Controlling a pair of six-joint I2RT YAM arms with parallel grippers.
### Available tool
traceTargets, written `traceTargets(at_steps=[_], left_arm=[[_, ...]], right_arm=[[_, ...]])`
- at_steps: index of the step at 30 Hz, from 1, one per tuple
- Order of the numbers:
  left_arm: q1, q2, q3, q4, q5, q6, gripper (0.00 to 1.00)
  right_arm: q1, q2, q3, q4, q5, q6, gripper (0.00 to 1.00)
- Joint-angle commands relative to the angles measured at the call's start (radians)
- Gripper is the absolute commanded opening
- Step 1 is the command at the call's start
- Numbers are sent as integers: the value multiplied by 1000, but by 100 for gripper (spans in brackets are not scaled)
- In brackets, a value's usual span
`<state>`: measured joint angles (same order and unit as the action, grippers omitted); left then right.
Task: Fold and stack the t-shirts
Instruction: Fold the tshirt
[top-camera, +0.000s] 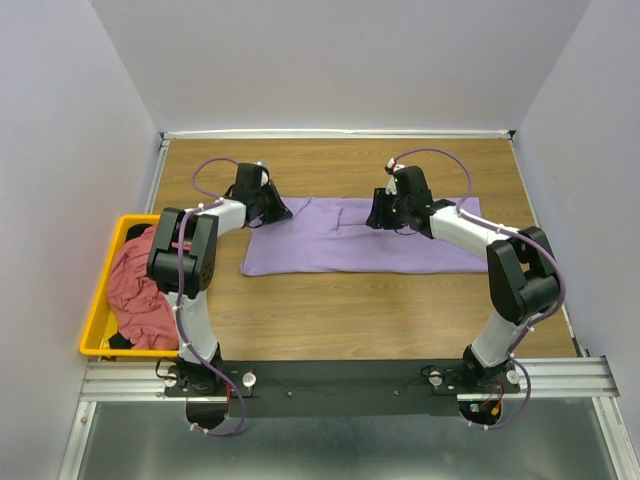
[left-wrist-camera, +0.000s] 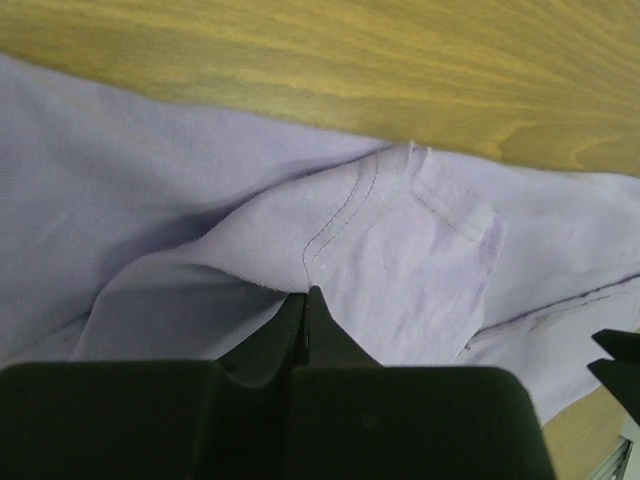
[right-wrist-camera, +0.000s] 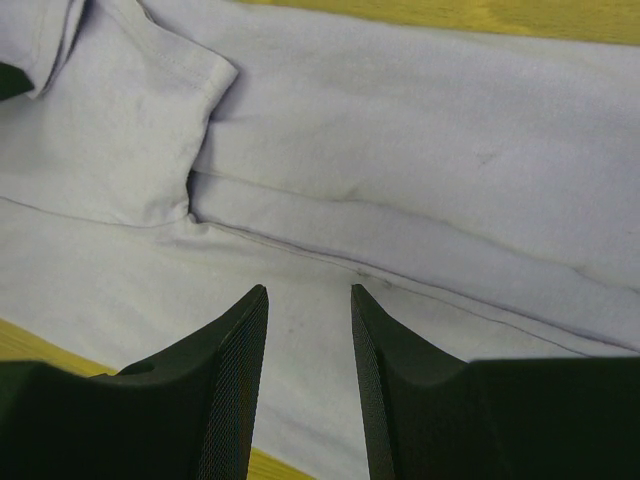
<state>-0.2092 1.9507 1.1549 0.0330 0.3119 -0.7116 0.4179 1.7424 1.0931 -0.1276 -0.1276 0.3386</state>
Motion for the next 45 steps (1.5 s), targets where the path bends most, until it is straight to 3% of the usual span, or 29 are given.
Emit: traceTargets(at_steps=[1, 17, 32, 34, 35, 40, 42, 45], left_arm=[[23, -71, 20, -105, 32, 70, 0], [108, -18, 163, -450, 73, 330, 0], [108, 22, 235, -539, -4, 365, 1], [108, 36, 238, -519, -7, 357, 7], [108, 42, 235, -495, -19, 350, 16], [108, -1, 238, -470, -68, 319, 41], [108, -39, 229, -461, -109, 310, 46], [108, -143, 191, -415, -135, 282, 45]], right_arm=[[4, -43, -15, 3, 20, -16, 47], [5, 48, 83, 6, -89, -49, 47], [41, 175, 220, 43, -198, 14, 47], [44, 190, 235, 63, -219, 28, 47], [45, 209, 240, 71, -225, 42, 47], [51, 261, 306, 100, -293, 82, 47], [55, 284, 326, 114, -322, 105, 47], [56, 307, 352, 118, -345, 129, 46]])
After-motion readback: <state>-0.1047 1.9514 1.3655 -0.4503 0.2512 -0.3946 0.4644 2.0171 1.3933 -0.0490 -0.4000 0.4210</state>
